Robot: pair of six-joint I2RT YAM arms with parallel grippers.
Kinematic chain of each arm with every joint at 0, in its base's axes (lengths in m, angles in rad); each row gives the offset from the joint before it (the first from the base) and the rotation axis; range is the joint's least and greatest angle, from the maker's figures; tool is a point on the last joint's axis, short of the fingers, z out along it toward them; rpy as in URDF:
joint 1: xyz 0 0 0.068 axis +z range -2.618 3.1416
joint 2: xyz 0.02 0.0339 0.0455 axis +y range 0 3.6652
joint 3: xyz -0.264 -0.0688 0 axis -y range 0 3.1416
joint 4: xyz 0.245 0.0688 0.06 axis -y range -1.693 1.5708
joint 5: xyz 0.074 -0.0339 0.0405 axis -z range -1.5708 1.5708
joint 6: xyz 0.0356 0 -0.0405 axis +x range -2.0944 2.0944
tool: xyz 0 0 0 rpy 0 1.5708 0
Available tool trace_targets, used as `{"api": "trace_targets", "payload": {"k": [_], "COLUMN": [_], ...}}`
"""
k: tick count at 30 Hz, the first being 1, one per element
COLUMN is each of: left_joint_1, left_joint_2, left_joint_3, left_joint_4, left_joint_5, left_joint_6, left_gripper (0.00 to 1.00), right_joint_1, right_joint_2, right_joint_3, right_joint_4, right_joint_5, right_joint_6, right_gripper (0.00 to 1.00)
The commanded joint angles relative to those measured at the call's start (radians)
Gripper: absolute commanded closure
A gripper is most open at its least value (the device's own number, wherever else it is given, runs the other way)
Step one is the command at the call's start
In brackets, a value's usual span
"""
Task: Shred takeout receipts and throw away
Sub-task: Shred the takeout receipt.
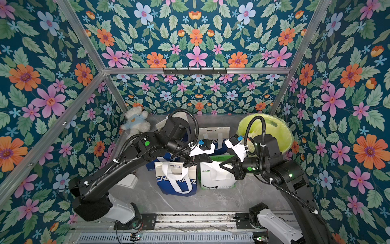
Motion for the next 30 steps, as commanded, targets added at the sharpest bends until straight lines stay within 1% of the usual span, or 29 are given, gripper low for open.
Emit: {"api": "trace_targets", "payload": {"k": [1,3,4,5,9,12,24,30], "left_joint_1": [0.0,0.0,0.001,-0.001,-0.001,-0.001,-0.001,-0.001], "left_joint_2": [-0.031,-0.052,-0.063,-0.071,-0.1,-0.104,-0.082,-0.081], "left_joint_3": [-0.046,-0.086,-0.107,-0.123,-0.18,-0.189,-0.186,-0.187], "left_joint_4": [0.121,0.176,0.204,0.228,0.324,0.347,0.348,0.347], "left_joint_5": [0.006,0.013,0.018,0.023,0.04,0.052,0.071,0.069], "left_joint_6": [-0.045,-0.071,-0.085,-0.095,-0.14,-0.151,-0.161,-0.161], "left_gripper": [1.0,1.0,1.0,1.0,1.0,1.0,1.0,1.0], "right_joint_1": [0.001,0.001,0.001,0.001,0.001,0.001,0.003,0.002], "right_joint_2": [-0.018,-0.035,-0.042,-0.047,-0.039,-0.026,-0.041,-0.04], "right_joint_3": [-0.015,-0.026,-0.033,-0.036,-0.036,-0.034,-0.067,-0.06], "right_joint_4": [0.066,0.109,0.137,0.16,0.195,0.191,0.243,0.261], "right_joint_5": [0.014,-0.001,-0.01,-0.023,-0.055,-0.058,-0.031,-0.047], "right_joint_6": [0.013,0.032,0.048,0.061,0.084,0.079,0.107,0.115], "right_gripper": [0.62,0.58,0.58,0.6,0.73,0.76,0.78,0.76]}}
